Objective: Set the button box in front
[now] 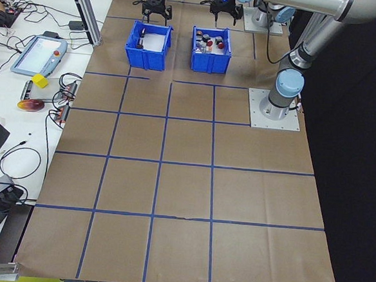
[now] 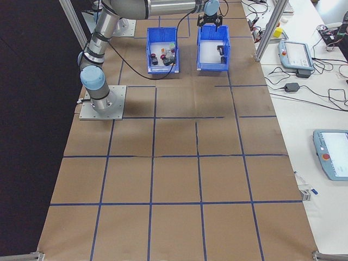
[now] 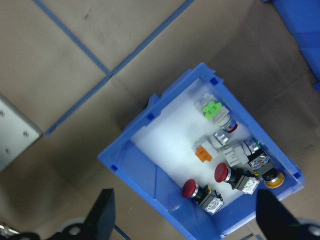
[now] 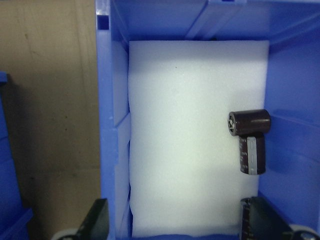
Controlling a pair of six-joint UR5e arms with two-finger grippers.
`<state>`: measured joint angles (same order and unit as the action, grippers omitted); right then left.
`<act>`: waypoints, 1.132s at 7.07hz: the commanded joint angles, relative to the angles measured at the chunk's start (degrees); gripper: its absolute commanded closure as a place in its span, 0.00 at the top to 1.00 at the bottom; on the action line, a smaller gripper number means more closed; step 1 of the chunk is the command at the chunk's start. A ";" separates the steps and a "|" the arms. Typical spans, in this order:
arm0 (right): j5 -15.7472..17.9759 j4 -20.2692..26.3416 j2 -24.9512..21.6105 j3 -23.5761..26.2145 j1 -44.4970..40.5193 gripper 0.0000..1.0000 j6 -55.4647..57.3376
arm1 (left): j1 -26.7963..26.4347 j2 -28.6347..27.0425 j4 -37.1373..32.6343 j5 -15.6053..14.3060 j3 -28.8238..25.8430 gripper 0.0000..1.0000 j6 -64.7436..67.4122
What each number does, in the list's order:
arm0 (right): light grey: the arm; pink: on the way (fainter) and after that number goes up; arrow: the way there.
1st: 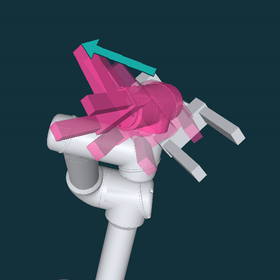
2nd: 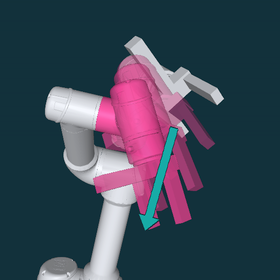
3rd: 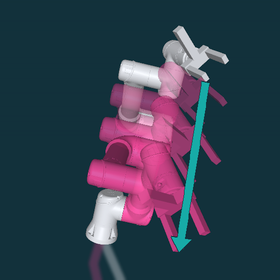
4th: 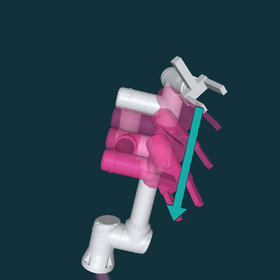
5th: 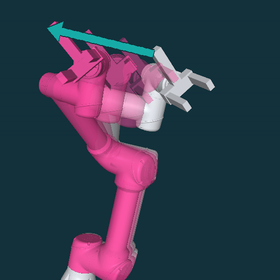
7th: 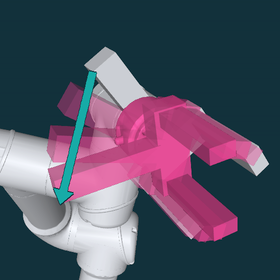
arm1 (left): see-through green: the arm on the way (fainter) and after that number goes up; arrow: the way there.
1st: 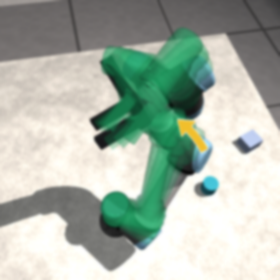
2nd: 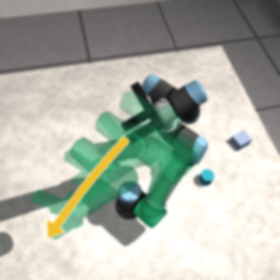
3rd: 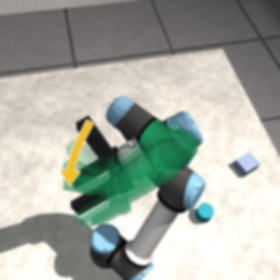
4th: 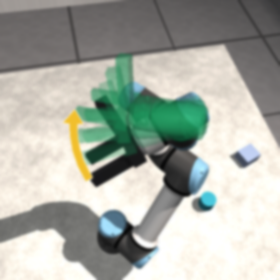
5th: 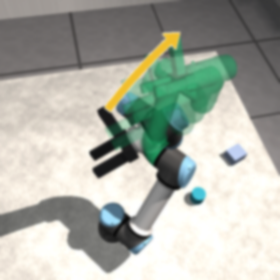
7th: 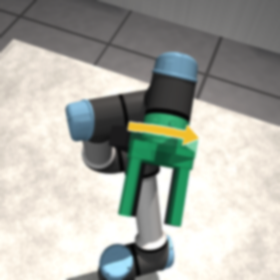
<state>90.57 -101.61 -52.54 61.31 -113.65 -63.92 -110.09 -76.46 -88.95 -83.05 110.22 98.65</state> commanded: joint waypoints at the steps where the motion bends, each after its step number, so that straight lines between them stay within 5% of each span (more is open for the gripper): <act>1: -0.31 -0.08 2.70 0.30 -2.27 1.00 0.64 | -6.24 2.02 18.36 -0.18 11.38 0.99 20.90; 4: -0.31 -0.16 4.02 3.54 -2.55 1.00 1.43 | -8.03 0.53 23.46 -0.79 17.74 0.99 21.06; 5: -0.22 -0.16 4.03 4.34 -2.55 0.89 2.30 | -8.03 -0.17 26.87 -1.14 18.27 0.99 21.05; 6: 0.13 -0.16 4.03 4.08 -2.63 0.61 2.48 | -8.29 -1.40 27.77 -4.80 18.54 0.99 21.49; 8: 0.39 -2.95 3.76 3.82 -2.63 0.16 2.13 | -9.00 -3.68 28.04 -5.28 18.90 0.97 21.67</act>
<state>90.80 -102.77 -48.65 65.25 -116.26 -61.65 -118.80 -78.89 -61.32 -87.76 128.92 120.22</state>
